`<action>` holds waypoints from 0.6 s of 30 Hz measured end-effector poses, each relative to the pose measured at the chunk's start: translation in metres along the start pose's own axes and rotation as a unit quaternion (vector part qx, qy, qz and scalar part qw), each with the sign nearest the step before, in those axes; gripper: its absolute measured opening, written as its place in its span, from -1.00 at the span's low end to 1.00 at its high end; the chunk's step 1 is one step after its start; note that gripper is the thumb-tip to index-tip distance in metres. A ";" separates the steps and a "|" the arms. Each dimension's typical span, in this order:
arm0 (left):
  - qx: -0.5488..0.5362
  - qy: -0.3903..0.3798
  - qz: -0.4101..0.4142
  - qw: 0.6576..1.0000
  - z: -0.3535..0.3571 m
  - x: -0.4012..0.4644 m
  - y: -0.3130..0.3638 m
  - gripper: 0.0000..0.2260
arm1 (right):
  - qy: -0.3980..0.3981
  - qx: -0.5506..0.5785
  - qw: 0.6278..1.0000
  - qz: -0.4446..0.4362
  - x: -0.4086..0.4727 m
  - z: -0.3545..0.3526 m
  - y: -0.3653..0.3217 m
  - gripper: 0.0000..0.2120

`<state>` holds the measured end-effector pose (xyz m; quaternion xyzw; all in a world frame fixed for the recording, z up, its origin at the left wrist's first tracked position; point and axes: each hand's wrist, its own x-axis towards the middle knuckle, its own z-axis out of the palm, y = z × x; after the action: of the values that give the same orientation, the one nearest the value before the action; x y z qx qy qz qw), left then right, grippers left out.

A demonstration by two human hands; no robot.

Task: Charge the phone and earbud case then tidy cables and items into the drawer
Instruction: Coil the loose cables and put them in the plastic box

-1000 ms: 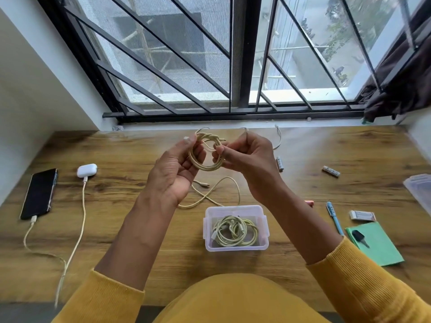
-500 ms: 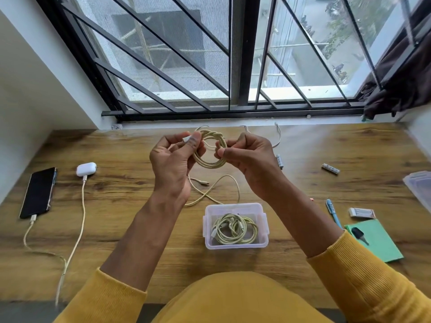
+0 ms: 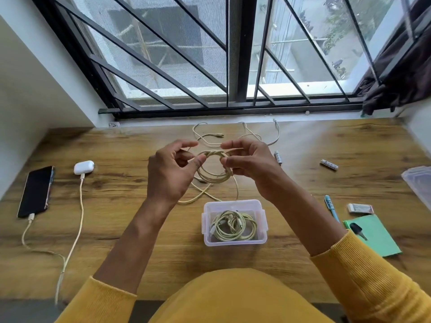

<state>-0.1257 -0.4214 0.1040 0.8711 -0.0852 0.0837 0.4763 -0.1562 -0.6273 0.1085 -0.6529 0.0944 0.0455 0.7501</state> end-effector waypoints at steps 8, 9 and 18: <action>0.016 -0.114 -0.061 0.991 0.006 -0.019 -0.010 -0.90 | -0.005 -0.081 0.996 0.035 -0.019 -0.014 0.020 -0.81; 0.010 -0.123 -0.077 0.989 0.008 -0.024 -0.012 -0.89 | -0.007 -0.096 0.995 0.041 -0.022 -0.016 0.022 -0.82; 0.078 -0.165 -0.102 0.978 0.043 -0.067 -0.026 -0.87 | 0.045 -0.258 0.959 0.108 -0.038 -0.029 0.062 -0.83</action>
<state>-0.1822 -0.4387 0.0448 0.9114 -0.0663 -0.1035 0.3927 -0.2073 -0.6450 0.0525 -0.8116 0.1828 0.1193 0.5419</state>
